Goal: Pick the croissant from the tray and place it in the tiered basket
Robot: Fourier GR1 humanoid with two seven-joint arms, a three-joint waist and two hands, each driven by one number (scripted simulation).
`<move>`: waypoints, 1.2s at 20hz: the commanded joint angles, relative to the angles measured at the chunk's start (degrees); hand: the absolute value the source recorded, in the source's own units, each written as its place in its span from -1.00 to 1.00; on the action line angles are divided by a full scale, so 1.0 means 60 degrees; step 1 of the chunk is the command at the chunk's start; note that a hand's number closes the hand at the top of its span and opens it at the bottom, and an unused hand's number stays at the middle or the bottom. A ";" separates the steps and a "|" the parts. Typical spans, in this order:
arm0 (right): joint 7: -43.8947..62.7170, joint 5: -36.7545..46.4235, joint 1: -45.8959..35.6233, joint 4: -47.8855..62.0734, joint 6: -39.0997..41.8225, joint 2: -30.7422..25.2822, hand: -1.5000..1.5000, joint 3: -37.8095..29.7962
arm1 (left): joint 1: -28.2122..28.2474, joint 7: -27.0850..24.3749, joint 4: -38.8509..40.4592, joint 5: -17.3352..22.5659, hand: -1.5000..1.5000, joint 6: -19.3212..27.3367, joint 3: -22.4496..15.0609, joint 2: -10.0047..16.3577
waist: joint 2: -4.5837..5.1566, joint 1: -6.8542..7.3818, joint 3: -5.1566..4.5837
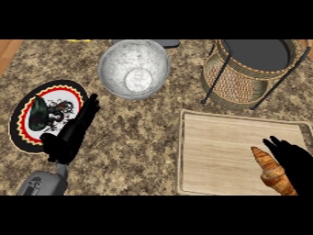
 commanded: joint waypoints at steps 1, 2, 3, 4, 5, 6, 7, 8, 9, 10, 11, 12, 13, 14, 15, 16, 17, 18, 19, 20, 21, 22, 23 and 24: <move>-0.0282 0.0041 -0.0520 0.0856 0.0305 0.0429 -1.00 -0.0674 | 0.0460 -0.0139 -0.0197 -0.0340 0.00 -0.0042 -0.0114 -0.0286 | 0.0003 0.0035 -0.0001; -0.0846 0.0593 0.0417 0.0645 -0.0193 0.0249 -1.00 -0.0623 | 0.0374 0.0204 -0.0526 -0.0101 0.00 -0.0336 0.0150 -0.0098 | -0.0006 -0.0005 0.0000; -0.1331 0.0635 0.0422 0.1301 -0.0445 0.0207 -1.00 -0.0671 | -0.0369 -0.0007 0.0496 -0.0221 0.00 -0.0155 0.0351 -0.0319 | 0.0006 -0.0035 0.0000; -0.0529 0.0337 -0.0170 0.0909 0.0425 0.0634 -1.00 -0.0829 | -0.0453 -0.0087 0.0624 -0.0127 0.00 -0.0512 0.0543 -0.0282 | 0.0006 -0.0008 -0.0003; -0.0308 0.1038 -0.0238 0.0927 0.0220 0.1150 -1.00 -0.0118 | -0.0141 -0.0390 0.0584 -0.0541 0.00 -0.0205 0.0346 -0.0503 | 0.0004 0.0008 -0.0003; -0.1296 0.0703 -0.0210 0.1652 0.0100 0.0702 -1.00 -0.0946 | -0.0028 0.0278 -0.0201 -0.0312 0.00 -0.0228 0.0449 -0.0385 | 0.0000 0.0019 0.0000; -0.1412 0.0991 0.0994 0.0772 -0.0090 0.0345 -1.00 -0.0697 | 0.0508 -0.0040 -0.0365 -0.0351 0.00 -0.0246 0.0267 -0.0472 | -0.0012 -0.0021 0.0000; -0.1200 0.0661 -0.0575 0.1745 0.0565 0.0923 -1.00 -0.1051 | -0.0251 0.0008 0.0239 -0.0501 0.00 -0.0324 0.0475 -0.0559 | 0.0007 0.0019 -0.0002; -0.1659 0.1219 0.0416 0.1450 -0.0028 0.0789 -1.00 -0.0713 | -0.0399 -0.0453 0.0851 -0.0763 0.00 -0.0091 0.0443 -0.0853 | 0.0004 -0.0029 -0.0002; -0.2344 0.1235 0.0534 0.2062 -0.0520 0.0688 -1.00 -0.0945 | 0.0340 0.0501 -0.0716 -0.0378 0.00 -0.0441 0.0382 -0.0393 | -0.0008 0.0017 0.0003; -0.1420 0.0851 -0.0068 0.1418 0.0749 0.0950 -1.00 -0.1120 | 0.0035 -0.0127 0.0328 -0.0513 0.00 -0.0838 0.0675 -0.0262 | 0.0002 0.0006 -0.0003; -0.2448 0.1332 -0.0208 0.2852 -0.0355 0.1037 -1.00 -0.1004 | 0.0223 0.0564 -0.0694 -0.0655 0.00 -0.0184 0.0388 -0.0591 | 0.0001 0.0045 0.0003; -0.2155 0.1629 -0.0154 0.2531 -0.0093 0.1298 -1.00 -0.0731 | 0.0137 0.0768 -0.0706 -0.0623 0.00 -0.0357 0.0567 -0.0509 | -0.0001 0.0029 0.0000; -0.2278 0.1649 0.0256 0.2154 -0.0022 0.1259 -1.00 -0.1067 | 0.0276 0.0351 -0.0451 -0.0566 0.00 -0.0729 0.0755 -0.0472 | -0.0002 0.0004 -0.0002; -0.2616 0.1658 0.0470 0.2173 -0.0184 0.1064 -1.00 -0.1063 | 0.1054 0.0092 -0.1016 -0.0685 0.00 -0.0593 0.0487 -0.0515 | -0.0007 0.0020 -0.0001; -0.2420 0.1797 -0.0066 0.2521 0.0149 0.1452 -1.00 -0.1146 | 0.0586 0.0168 -0.0626 -0.0823 0.00 -0.0659 0.0712 -0.0547 | 0.0000 0.0018 -0.0002; -0.2837 0.1683 0.0099 0.2589 -0.0098 0.1320 -1.00 -0.1322 | -0.0278 0.0388 -0.0011 -0.0470 0.00 -0.0955 0.1079 -0.0487 | 0.0004 -0.0010 -0.0002; -0.3058 0.2092 -0.0094 0.3397 -0.0834 0.1688 -1.00 -0.0984 | 0.0590 -0.0110 -0.0257 -0.1048 0.00 -0.0423 0.0466 -0.0906 | 0.0005 0.0026 0.0000; -0.3272 0.2115 0.0161 0.3110 -0.0651 0.1636 -1.00 -0.1193 | 0.0465 0.0408 -0.0686 -0.0766 0.00 -0.0830 0.0840 -0.0576 | -0.0001 0.0013 -0.0001; -0.3142 0.1768 -0.0605 0.3620 -0.0573 0.2068 1.00 -0.1117 | -0.0028 0.0125 -0.0006 -0.0850 0.00 -0.0688 0.0888 -0.0702 | 0.0011 0.0026 -0.0001; -0.3728 0.1188 -0.0174 0.3118 -0.0847 0.1885 1.00 -0.1447 | -0.0066 0.0808 -0.0689 -0.0849 0.00 -0.0520 0.0759 -0.0606 | -0.0002 0.0008 0.0004; -0.4236 0.1462 0.0179 0.2933 -0.1369 0.1691 1.00 -0.1432 | 0.0779 0.0203 -0.0782 -0.0979 0.00 -0.0453 0.0483 -0.0889 | -0.0011 0.0010 0.0003; -0.4526 0.2021 0.0154 0.3516 -0.1903 0.1911 1.00 -0.1065 | 0.0256 0.0876 -0.0901 -0.0602 0.00 -0.0779 0.0907 -0.0551 | -0.0003 0.0019 0.0004; -0.4291 0.2133 0.0471 0.2906 -0.1991 0.2098 1.00 -0.0926 | 0.0248 0.0840 -0.0905 -0.1074 0.00 -0.0405 0.0533 -0.0875 | -0.0008 -0.0013 0.0002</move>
